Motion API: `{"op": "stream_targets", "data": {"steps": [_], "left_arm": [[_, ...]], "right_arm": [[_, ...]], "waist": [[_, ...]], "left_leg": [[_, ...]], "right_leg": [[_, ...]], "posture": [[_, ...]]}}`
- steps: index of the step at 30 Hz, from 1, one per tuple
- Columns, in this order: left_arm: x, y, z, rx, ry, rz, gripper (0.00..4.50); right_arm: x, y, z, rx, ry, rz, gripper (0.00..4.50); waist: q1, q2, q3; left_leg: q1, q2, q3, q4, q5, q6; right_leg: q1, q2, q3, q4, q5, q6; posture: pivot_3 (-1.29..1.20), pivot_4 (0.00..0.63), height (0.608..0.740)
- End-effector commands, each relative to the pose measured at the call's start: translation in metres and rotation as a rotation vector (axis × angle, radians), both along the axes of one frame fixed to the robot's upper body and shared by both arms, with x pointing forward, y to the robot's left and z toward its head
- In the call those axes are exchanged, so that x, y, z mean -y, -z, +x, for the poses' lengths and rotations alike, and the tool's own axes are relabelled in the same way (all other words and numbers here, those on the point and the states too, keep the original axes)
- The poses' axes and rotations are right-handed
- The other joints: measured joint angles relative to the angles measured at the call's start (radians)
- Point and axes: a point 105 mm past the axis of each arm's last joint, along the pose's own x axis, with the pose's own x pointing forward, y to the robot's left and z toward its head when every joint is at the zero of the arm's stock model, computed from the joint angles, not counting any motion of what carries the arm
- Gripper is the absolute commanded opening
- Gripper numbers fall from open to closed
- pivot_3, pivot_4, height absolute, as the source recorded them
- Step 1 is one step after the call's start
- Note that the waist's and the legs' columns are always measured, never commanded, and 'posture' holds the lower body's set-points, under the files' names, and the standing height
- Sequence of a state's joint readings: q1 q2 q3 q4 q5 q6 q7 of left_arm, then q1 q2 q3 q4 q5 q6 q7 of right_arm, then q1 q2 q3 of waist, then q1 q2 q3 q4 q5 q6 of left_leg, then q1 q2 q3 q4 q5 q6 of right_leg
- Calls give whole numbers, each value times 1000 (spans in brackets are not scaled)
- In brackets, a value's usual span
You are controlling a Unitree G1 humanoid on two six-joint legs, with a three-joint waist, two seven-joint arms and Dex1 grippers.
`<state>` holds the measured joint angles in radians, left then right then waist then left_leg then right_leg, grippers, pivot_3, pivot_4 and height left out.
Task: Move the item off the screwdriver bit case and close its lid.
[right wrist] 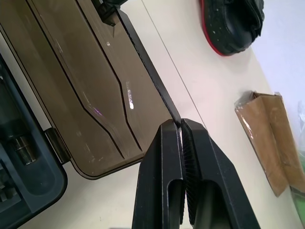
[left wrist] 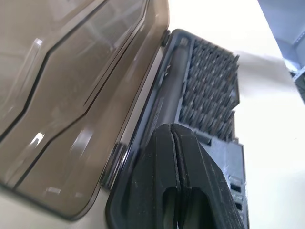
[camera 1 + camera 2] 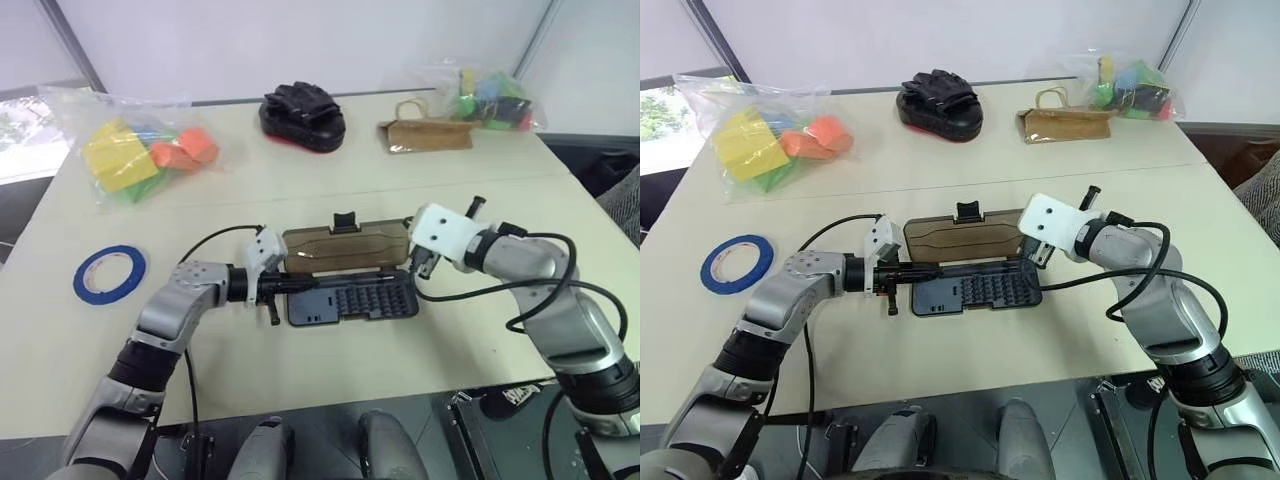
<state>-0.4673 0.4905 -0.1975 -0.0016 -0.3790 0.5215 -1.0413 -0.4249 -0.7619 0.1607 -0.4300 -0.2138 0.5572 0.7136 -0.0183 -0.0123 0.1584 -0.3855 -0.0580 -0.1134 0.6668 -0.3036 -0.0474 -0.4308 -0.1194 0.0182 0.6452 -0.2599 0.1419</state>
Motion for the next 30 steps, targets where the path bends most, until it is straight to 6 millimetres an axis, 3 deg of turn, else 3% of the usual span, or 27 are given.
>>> {"op": "stream_targets", "data": {"steps": [1,7,12,15,18,20,25,30], "left_arm": [[0,-14,0,37,-1,-39,0],[3,-39,0,39,-2,-142,0],[1,-80,12,16,-60,-342,0],[-13,-109,35,32,-185,-486,0],[-29,-122,54,31,-297,-565,0],[-40,-122,65,31,-375,-568,0],[-50,-94,80,53,-468,-401,0],[-41,-57,75,55,-409,-226,0]], "right_arm": [[-5,-7,-3,40,-29,1,21],[-6,-5,-3,34,-31,0,21],[-6,-3,-3,28,-30,-1,21],[-7,-2,-3,26,-34,-6,21],[-7,-2,-2,26,-36,-7,21],[-7,-2,-2,26,-37,-7,21],[-9,-2,-2,26,-43,-5,21],[-11,-3,-2,29,-47,1,21]], "waist": [[2,0,0],[4,0,0],[4,0,0],[4,0,0],[3,0,0],[1,0,0],[3,-1,0],[4,-1,0]], "left_leg": [[0,0,0,0,0,0],[0,0,1,0,0,0],[-1,0,0,1,0,0],[0,0,0,1,0,0],[0,0,0,1,0,0],[0,0,0,1,0,0],[0,0,1,1,0,0],[0,0,1,1,0,0]], "right_leg": [[0,0,0,0,0,0],[0,0,0,0,0,0],[0,0,0,0,0,0],[0,0,0,0,0,0],[0,0,0,0,0,0],[0,0,0,0,0,0],[0,0,0,0,0,0],[0,0,0,0,0,0]], "posture": [[0,150,740],[0,150,740],[0,150,740],[0,150,740],[0,150,740],[0,150,740],[0,150,740],[0,150,740]]}}
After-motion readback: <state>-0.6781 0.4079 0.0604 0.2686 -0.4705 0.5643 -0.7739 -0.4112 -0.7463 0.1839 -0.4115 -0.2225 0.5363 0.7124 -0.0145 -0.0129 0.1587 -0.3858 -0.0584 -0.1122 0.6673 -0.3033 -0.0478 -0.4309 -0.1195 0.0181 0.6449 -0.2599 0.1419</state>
